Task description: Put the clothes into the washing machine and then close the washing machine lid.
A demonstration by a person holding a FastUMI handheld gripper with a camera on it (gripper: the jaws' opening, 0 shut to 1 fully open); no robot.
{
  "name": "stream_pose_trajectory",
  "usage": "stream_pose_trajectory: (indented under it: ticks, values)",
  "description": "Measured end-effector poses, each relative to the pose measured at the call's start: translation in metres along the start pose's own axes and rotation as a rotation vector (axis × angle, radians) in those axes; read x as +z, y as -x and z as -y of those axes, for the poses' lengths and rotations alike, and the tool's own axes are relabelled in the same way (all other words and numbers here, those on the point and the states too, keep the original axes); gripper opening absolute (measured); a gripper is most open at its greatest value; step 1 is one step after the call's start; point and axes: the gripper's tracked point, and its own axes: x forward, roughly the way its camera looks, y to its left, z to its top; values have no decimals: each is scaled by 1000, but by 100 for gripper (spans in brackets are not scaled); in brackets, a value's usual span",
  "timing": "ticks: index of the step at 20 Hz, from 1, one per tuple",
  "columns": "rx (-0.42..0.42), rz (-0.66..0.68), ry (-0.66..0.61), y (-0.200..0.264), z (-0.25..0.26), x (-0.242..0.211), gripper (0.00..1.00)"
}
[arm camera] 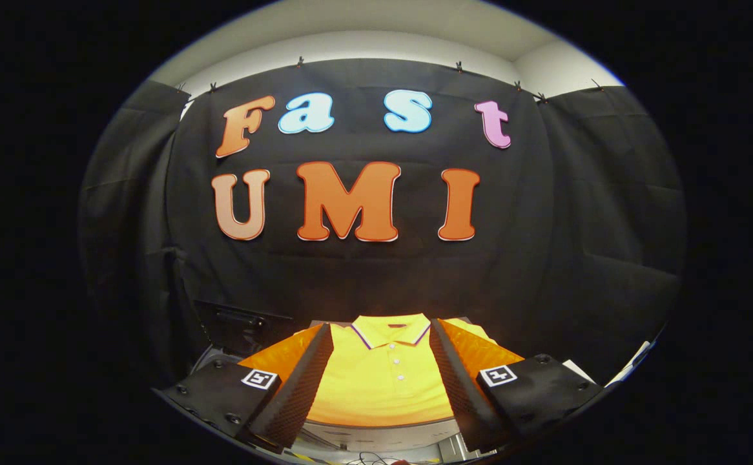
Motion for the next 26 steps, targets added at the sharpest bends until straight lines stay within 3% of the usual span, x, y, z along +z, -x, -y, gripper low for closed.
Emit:
stream_pose_trajectory:
  ticks: [12,19,26]
  values:
    - [-14,-221,-14,-129,24,-61,98]
    - [-31,-386,-24,-165,33,-115,98]
    - [-33,-514,-15,-171,33,-148,98]
